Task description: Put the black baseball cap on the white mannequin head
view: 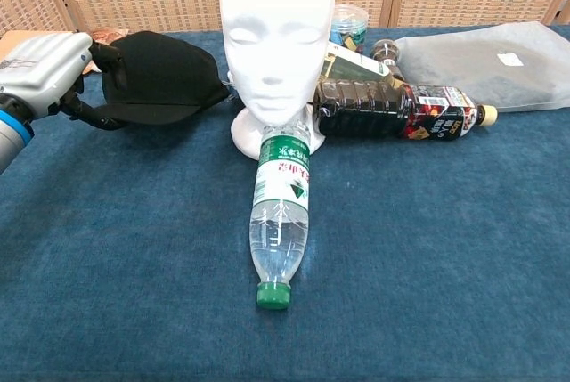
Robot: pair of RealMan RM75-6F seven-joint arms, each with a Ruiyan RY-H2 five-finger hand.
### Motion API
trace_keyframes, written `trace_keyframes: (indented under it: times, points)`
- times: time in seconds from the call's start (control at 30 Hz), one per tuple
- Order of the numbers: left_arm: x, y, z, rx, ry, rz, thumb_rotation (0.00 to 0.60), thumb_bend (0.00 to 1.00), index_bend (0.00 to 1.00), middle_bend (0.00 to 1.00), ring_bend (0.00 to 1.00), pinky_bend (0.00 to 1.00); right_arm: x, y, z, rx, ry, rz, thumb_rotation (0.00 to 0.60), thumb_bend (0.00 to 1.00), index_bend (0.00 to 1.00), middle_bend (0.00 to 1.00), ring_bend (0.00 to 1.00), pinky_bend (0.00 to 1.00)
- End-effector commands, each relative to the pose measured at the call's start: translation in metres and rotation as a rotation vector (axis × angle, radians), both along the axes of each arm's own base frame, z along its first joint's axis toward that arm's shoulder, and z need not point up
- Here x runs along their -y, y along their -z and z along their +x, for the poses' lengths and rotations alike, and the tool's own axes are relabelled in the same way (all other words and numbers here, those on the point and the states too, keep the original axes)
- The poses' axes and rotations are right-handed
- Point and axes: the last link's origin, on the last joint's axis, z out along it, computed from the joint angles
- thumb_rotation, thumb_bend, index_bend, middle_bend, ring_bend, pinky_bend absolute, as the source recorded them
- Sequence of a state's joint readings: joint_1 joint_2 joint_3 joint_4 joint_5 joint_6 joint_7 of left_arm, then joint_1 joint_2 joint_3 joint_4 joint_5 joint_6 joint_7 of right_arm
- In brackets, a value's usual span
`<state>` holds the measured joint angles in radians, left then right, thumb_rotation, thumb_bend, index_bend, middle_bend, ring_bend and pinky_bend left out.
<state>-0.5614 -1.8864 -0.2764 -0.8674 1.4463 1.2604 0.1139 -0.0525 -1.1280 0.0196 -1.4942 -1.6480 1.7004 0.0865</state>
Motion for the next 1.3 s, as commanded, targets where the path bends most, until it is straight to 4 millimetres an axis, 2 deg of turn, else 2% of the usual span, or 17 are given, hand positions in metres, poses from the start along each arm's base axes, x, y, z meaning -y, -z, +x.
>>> trace_keyframes:
  times: [0.03, 0.23, 0.33, 0.5, 0.6, 0.8, 1.1, 1.3]
  points:
    - [-0.013, 0.005, 0.005, 0.005, -0.014, -0.003, 0.600, 0.14, 0.51, 0.46, 0.31, 0.50, 0.000, -0.001, 0.000, -0.001, 0.002, -0.003, 0.600, 0.16, 0.37, 0.42, 0.44, 0.41]
    - [-0.019, 0.006, 0.006, 0.005, 0.004, -0.012, 0.600, 0.20, 0.50, 0.43, 0.31, 0.49, -0.001, -0.001, -0.001, -0.002, 0.005, -0.007, 0.600, 0.16, 0.37, 0.42, 0.44, 0.41]
    - [-0.021, 0.004, 0.004, 0.014, 0.011, -0.025, 0.600, 0.31, 0.50, 0.42, 0.31, 0.50, 0.000, -0.002, -0.001, -0.002, 0.003, -0.010, 0.600, 0.16, 0.37, 0.42, 0.44, 0.41]
    - [-0.024, 0.001, -0.007, -0.005, 0.002, -0.043, 0.600, 0.50, 0.52, 0.42, 0.31, 0.58, 0.000, -0.003, 0.000, -0.004, -0.002, -0.012, 0.600, 0.16, 0.37, 0.42, 0.44, 0.41]
    - [-0.025, -0.003, -0.012, 0.006, -0.003, -0.044, 0.600, 0.56, 0.55, 0.42, 0.31, 0.63, 0.000, -0.003, 0.001, -0.004, -0.002, -0.014, 0.600, 0.16, 0.37, 0.42, 0.44, 0.41]
    - [-0.027, -0.020, -0.011, 0.073, 0.045, 0.005, 0.600, 0.61, 0.63, 0.42, 0.39, 0.71, 0.000, -0.004, 0.002, -0.007, -0.006, -0.014, 0.600, 0.16, 0.37, 0.42, 0.44, 0.41]
    - [-0.029, -0.055, -0.001, 0.014, 0.196, 0.082, 0.600, 0.61, 0.69, 0.45, 0.41, 0.72, 0.000, -0.004, 0.004, -0.008, -0.009, -0.017, 0.600, 0.16, 0.37, 0.42, 0.44, 0.41]
    - [-0.033, -0.080, 0.012, -0.034, 0.286, 0.143, 0.600, 0.60, 0.70, 0.47, 0.41, 0.72, 0.000, -0.004, 0.004, -0.006, -0.011, -0.019, 0.600, 0.16, 0.37, 0.42, 0.44, 0.41]
